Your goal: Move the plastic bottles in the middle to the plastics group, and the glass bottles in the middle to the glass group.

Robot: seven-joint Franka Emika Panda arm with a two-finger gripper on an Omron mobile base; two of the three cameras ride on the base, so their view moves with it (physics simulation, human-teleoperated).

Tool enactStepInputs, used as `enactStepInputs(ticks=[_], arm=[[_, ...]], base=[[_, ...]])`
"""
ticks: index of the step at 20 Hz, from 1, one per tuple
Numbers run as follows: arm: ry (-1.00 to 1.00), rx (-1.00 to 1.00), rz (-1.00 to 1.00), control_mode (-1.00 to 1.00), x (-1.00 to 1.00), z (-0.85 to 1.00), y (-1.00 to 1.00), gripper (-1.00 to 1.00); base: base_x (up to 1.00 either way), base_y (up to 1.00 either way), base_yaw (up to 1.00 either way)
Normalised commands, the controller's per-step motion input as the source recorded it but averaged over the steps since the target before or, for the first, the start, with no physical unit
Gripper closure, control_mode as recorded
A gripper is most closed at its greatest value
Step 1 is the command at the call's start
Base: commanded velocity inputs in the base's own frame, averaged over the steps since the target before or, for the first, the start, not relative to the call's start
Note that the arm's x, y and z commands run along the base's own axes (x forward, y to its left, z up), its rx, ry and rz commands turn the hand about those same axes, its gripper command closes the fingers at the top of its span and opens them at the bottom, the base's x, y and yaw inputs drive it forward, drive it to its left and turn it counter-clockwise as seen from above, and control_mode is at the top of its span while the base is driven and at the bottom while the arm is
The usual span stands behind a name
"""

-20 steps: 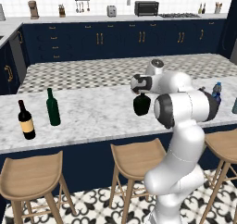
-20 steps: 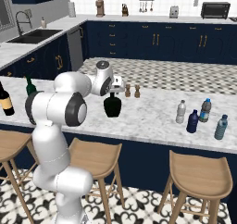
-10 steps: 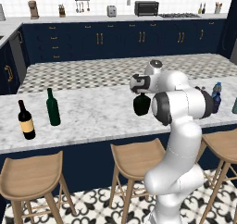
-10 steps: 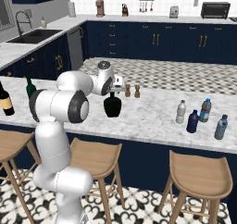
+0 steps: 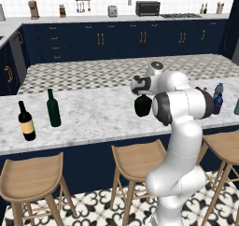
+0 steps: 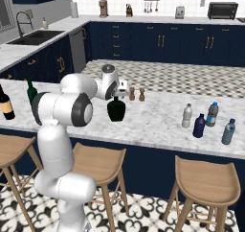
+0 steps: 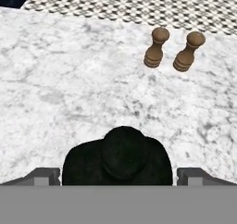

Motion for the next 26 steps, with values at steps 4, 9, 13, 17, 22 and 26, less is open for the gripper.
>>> enactStepInputs(ticks=[4, 9, 13, 17, 22, 26], arm=[[-0.04, 0.0, 0.0, -1.0, 0.02, -0.12, 0.0, -1.0], [-0.07, 0.0, 0.0, -1.0, 0.1, -0.09, 0.0, -1.0], [-0.03, 0.0, 0.0, -1.0, 0.03, -0.08, 0.0, -1.0], [-0.01, 0.0, 0.0, -1.0, 0.01, 0.0, 0.0, -1.0], [-0.01, 0.0, 0.0, -1.0, 0.18, 0.0, 0.0, -1.0], [0.0, 0.0, 0.0, -1.0, 0.05, -0.03, 0.0, -1.0]], base=[[0.0, 0.0, 0.0], [0.0, 0.0, 0.0], [0.0, 0.0, 0.0], [0.0, 0.0, 0.0], [0.0, 0.0, 0.0], [0.0, 0.0, 0.0]])
